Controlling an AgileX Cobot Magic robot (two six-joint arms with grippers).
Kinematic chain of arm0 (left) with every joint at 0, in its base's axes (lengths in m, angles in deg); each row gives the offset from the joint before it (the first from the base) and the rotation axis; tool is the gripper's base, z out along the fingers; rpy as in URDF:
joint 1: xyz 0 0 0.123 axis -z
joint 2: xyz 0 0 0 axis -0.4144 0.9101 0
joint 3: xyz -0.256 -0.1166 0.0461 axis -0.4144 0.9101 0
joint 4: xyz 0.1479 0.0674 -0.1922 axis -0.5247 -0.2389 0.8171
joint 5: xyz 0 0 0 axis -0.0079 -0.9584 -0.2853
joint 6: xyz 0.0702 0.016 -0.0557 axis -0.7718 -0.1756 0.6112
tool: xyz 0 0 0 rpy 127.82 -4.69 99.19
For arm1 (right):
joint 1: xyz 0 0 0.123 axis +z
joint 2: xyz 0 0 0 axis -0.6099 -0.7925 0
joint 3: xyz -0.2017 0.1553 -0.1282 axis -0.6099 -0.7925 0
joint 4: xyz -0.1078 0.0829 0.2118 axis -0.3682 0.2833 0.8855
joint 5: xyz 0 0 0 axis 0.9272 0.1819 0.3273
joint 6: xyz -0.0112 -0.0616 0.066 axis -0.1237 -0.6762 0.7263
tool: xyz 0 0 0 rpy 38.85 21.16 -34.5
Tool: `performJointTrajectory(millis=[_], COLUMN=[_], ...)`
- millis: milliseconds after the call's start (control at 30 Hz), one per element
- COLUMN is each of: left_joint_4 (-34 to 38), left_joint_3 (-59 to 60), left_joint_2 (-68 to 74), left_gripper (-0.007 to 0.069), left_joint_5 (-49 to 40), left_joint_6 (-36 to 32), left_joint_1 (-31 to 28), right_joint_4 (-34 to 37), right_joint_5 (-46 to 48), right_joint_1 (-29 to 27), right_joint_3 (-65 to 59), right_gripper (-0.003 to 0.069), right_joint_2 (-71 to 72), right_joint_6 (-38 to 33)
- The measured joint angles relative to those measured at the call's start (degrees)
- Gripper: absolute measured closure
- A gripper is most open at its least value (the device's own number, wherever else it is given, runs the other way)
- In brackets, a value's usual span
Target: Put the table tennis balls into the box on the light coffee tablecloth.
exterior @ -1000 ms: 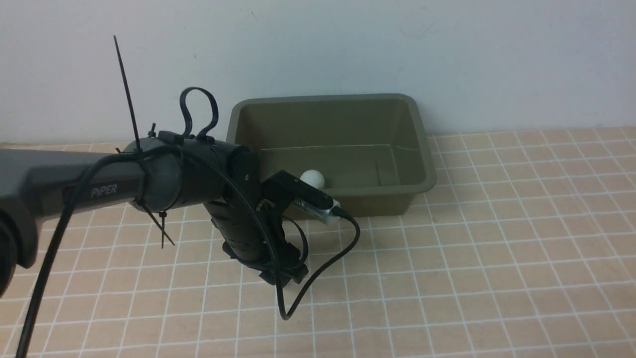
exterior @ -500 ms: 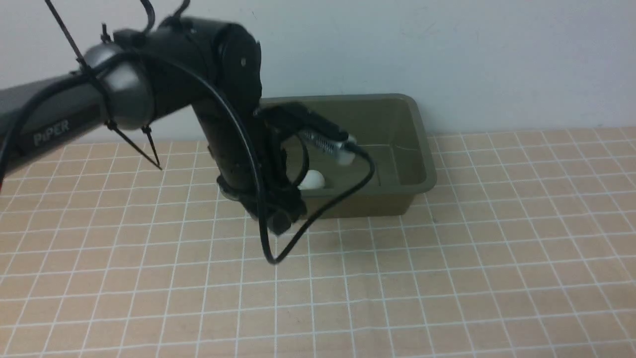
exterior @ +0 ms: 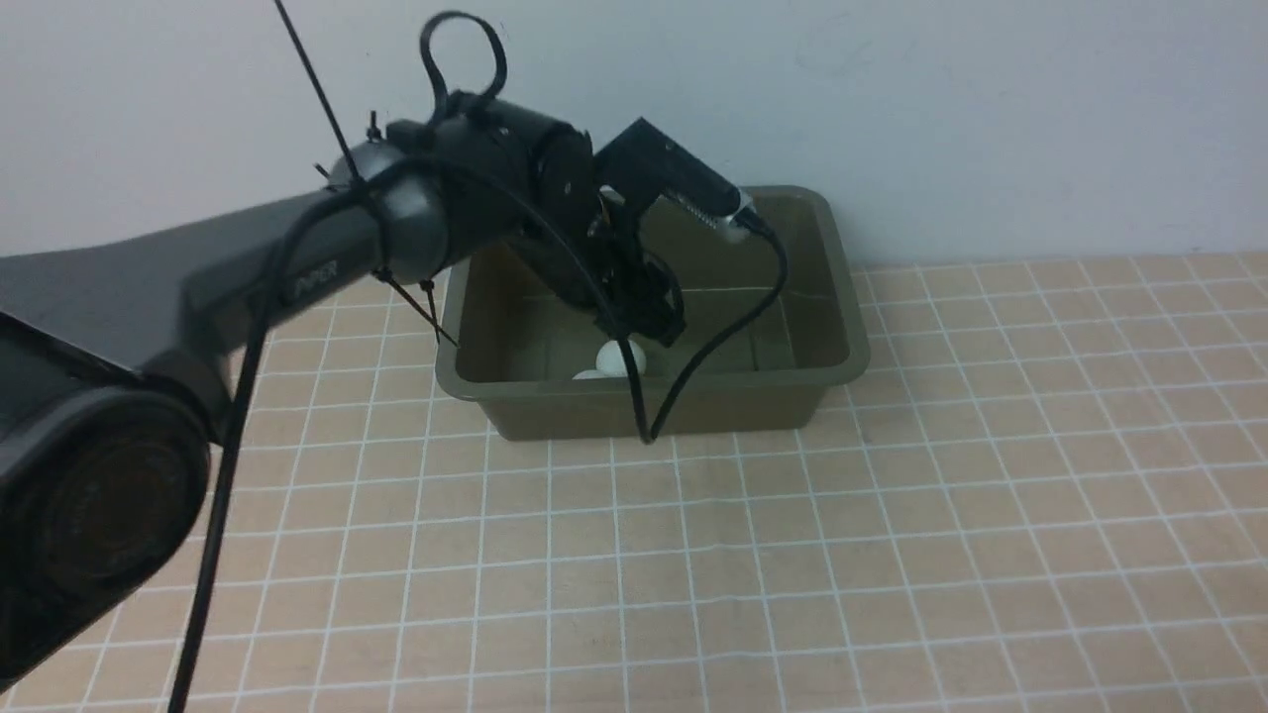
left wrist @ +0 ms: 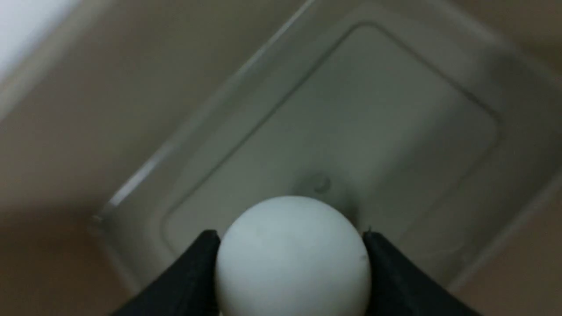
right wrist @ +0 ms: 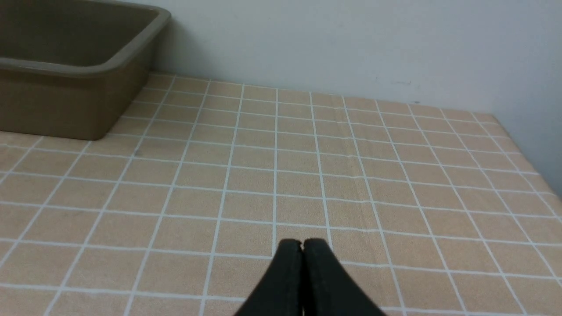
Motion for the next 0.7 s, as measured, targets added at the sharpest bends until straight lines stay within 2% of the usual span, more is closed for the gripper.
performJointTrajectory(millis=[100,233,333,467,600,700], left_joint_4=[1.0,2.0,4.1,4.6,4.5,4.3], left_joint_3=[0.0,0.0,0.0,0.0,-0.6,-2.4], left_joint_2=[1.5,1.5,1.4,1.4,0.7,-1.7], left_gripper=[0.0306,0.0288,0.0242,0.023,0.023,0.0251], left_joint_5=[1.4,1.7,2.1,2.0,-1.1,-6.7], left_joint_6=[3.1,3.8,4.5,5.8,6.2,6.3], left_joint_1=[-0.7,-1.0,-1.5,-1.9,-2.1,-2.1], right_joint_4=[0.0,0.0,0.0,0.0,0.0,0.0], right_joint_5=[0.0,0.0,0.0,0.0,0.0,0.0], right_joint_1=[0.0,0.0,0.0,0.0,0.0,0.0], right_joint_3=[0.0,0.0,0.0,0.0,0.0,0.0], right_gripper=[0.0677,0.0677,0.0677,0.0677,0.0677,0.0677], right_joint_2=[0.0,0.0,0.0,0.0,0.0,0.0], right_joint_6=[0.0,0.0,0.0,0.0,0.0,0.0])
